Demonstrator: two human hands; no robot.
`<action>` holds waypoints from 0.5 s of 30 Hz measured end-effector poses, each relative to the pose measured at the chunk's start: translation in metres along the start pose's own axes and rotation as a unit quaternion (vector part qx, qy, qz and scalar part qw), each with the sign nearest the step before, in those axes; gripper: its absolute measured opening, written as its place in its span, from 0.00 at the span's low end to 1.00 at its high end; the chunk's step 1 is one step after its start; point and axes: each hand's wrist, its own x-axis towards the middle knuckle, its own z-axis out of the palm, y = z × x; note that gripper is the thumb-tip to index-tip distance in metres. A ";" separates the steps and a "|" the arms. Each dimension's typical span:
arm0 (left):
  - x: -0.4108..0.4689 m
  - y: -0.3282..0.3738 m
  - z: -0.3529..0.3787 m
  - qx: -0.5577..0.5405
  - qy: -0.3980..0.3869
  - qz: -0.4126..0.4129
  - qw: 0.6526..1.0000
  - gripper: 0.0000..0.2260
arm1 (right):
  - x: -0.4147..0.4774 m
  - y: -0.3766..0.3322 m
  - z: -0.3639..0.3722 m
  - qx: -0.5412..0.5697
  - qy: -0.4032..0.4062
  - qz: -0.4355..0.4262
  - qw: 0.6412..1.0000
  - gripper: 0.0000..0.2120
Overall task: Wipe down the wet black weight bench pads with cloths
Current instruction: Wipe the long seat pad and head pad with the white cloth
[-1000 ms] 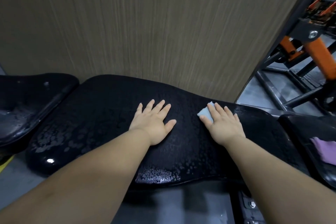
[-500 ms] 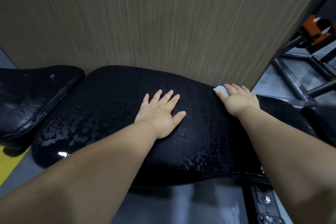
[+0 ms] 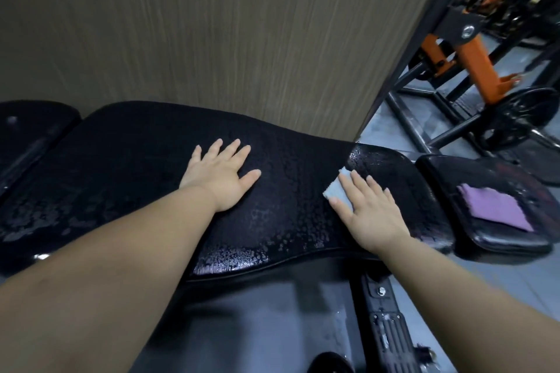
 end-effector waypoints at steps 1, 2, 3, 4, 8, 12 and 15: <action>-0.001 0.000 0.000 0.000 0.000 0.001 1.000 0.29 | -0.011 0.002 0.001 -0.006 0.001 0.002 1.000 0.31; -0.001 0.001 0.001 -0.002 0.001 0.002 1.000 0.30 | -0.021 0.004 0.003 -0.012 0.005 0.003 1.000 0.32; -0.001 0.001 0.001 -0.004 0.002 0.003 1.000 0.30 | -0.031 0.006 0.004 -0.016 0.010 0.004 1.000 0.34; -0.002 0.001 0.001 -0.005 0.003 0.004 1.000 0.30 | -0.040 0.008 0.006 -0.020 0.014 0.005 1.000 0.37; -0.003 -0.001 0.000 -0.005 0.005 0.004 1.000 0.30 | -0.052 0.012 0.009 -0.026 0.010 0.011 1.000 0.40; -0.002 0.003 0.000 0.007 -0.004 -0.001 1.000 0.30 | -0.028 0.011 0.005 -0.032 0.012 0.020 0.999 0.36; 0.000 0.008 -0.001 0.010 -0.025 -0.013 1.000 0.29 | -0.005 0.010 0.001 -0.020 0.010 0.037 0.999 0.30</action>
